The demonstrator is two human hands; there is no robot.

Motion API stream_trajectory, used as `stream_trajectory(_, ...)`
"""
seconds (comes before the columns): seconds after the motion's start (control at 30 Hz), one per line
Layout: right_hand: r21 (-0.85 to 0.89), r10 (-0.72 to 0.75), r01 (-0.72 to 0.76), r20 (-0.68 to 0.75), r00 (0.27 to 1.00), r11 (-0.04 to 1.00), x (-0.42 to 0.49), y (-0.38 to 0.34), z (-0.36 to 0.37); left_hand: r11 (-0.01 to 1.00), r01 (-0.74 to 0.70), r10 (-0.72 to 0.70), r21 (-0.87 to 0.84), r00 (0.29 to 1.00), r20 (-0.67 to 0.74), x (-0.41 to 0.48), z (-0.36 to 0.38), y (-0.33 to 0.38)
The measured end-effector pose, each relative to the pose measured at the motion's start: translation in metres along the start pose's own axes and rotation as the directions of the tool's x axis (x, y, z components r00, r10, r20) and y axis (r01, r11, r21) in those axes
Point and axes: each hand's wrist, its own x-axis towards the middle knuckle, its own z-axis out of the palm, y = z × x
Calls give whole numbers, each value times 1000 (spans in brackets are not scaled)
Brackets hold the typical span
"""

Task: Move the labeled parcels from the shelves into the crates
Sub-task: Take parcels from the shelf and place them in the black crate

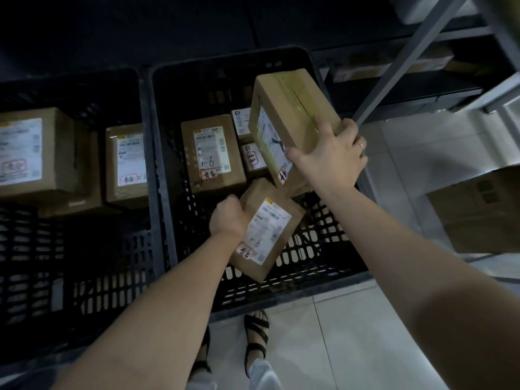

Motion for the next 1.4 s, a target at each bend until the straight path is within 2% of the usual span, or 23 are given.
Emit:
stream_trajectory(0.07, -17, -11, 11, -9, 1000, 1000, -5, -2, -6, 999, -32, 33, 31, 999, -14, -3, -8, 0)
stream_trajectory(0.2, -78, -35, 35, 13, 999, 996, -15, -2, -13, 988, -121, 110, 96, 988, 113, -10, -10, -8)
stream_trajectory(0.37, -94, 22, -17, 58, 998, 995, -34, 7, -12, 981, -174, 167, 84, 983, 79, -21, -10, -23)
stream_trajectory(0.43, -41, 71, -68, 72, 995, 997, -40, 6, -15, 983, -178, 176, 35, 982, 64, -24, -17, -25)
stream_trajectory(0.53, 158, 174, -199, 160, 972, 967, -42, 1, -22, 982, -176, 179, -62, 983, 43, -29, -37, -14)
stream_trajectory(0.6, 349, 228, -317, 273, 935, 882, -40, -2, -25, 961, -155, 165, -231, 986, 25, -35, -54, 0)
stream_trajectory(0.63, 458, 240, -384, 341, 909, 802, -40, -4, -27, 926, -116, 136, -360, 990, 29, -38, -63, 7)
stream_trajectory(0.7, 648, 242, -526, 479, 844, 551, -37, -3, -24, 770, 25, 74, -638, 989, 128, -44, -80, 18)
stream_trajectory(0.73, 687, 226, -603, 564, 794, 406, -37, -4, -24, 683, 117, 61, -721, 975, 216, -47, -88, 21)
stream_trajectory(0.8, 670, 158, -712, 696, 701, 211, -35, -5, -16, 589, 266, 81, -763, 920, 383, -48, -99, 23)
stream_trajectory(0.9, 651, 65, -745, 745, 664, 147, -27, -12, -4, 519, 343, 72, -783, 895, 440, -34, -105, 19)
stream_trajectory(0.97, 629, 25, -768, 771, 636, 124, -21, -22, 4, 451, 314, 24, -835, 931, 363, -21, -105, 15)
stream_trajectory(1.07, 626, 15, -761, 770, 637, 171, -6, -41, 26, 342, 200, -86, -918, 980, 182, 4, -103, 12)
stream_trajectory(1.13, 638, 0, -722, 750, 662, 267, 4, -55, 50, 371, 120, -187, -921, 981, 53, 22, -98, 9)
stream_trajectory(1.17, 646, -14, -689, 733, 680, 328, 9, -62, 63, 433, 91, -235, -897, 972, -15, 31, -96, 7)
stream_trajectory(1.23, 667, -30, -592, 675, 738, 452, 16, -74, 84, 642, 77, -263, -763, 957, -125, 43, -88, 2)
stream_trajectory(1.3, 678, -43, -508, 620, 783, 532, 23, -81, 100, 839, 79, -222, -538, 953, -206, 40, -78, 4)
stream_trajectory(1.37, 689, -75, -501, 623, 779, 524, 29, -83, 105, 951, 30, -130, -308, 942, -309, 27, -67, 8)
stream_trajectory(1.4, 694, -89, -519, 637, 765, 500, 32, -80, 104, 983, -37, -37, -180, 919, -393, 20, -61, 8)
